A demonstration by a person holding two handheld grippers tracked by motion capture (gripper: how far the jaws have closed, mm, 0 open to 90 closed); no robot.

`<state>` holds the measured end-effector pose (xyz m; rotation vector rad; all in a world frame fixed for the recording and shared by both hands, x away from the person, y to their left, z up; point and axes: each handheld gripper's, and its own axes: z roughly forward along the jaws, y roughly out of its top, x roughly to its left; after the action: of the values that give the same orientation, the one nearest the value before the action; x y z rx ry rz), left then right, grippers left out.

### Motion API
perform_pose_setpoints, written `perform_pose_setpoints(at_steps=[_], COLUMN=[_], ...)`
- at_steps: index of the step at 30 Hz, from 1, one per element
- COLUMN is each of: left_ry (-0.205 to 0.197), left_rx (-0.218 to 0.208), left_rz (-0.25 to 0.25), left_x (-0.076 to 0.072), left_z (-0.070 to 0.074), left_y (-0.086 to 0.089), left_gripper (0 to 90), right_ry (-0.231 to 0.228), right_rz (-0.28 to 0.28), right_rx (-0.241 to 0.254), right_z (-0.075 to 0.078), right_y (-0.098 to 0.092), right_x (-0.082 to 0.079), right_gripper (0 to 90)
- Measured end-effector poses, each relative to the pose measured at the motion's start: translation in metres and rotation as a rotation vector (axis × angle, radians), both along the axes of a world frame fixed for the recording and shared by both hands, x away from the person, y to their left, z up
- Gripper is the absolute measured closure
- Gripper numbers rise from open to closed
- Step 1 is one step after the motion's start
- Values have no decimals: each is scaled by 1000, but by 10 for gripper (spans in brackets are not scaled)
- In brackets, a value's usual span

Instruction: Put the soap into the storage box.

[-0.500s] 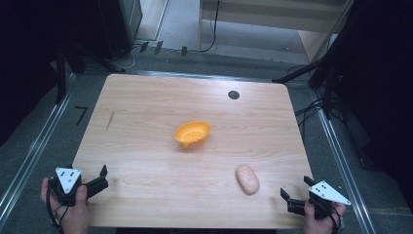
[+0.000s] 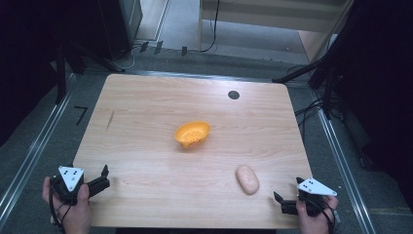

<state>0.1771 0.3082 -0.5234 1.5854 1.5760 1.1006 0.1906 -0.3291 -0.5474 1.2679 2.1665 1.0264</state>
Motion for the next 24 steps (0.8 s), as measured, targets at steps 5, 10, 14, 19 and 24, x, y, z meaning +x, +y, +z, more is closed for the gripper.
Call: perform_pose_setpoints(at_steps=[5, 10, 14, 19, 24], left_ry=[10, 15, 19, 21, 22], left_rx=[4, 23, 55, 62, 58], left_rz=[0, -8, -14, -17, -17], left_x=[1, 2, 2, 2, 2], left_z=[0, 0, -1, -1, -1], left_y=[0, -2, -6, -7, -6], left_gripper=[0, 0, 0, 0, 0], right_ry=[19, 52, 77, 109, 164], right_rz=[-12, -9, 3, 10, 15], right_rx=[-6, -17, -38, -51, -68], right_z=[8, 14, 20, 25, 30], right_y=[1, 2, 6, 12, 22], right_x=[5, 9, 13, 17, 21], right_gripper=[7, 7, 7, 7, 7])
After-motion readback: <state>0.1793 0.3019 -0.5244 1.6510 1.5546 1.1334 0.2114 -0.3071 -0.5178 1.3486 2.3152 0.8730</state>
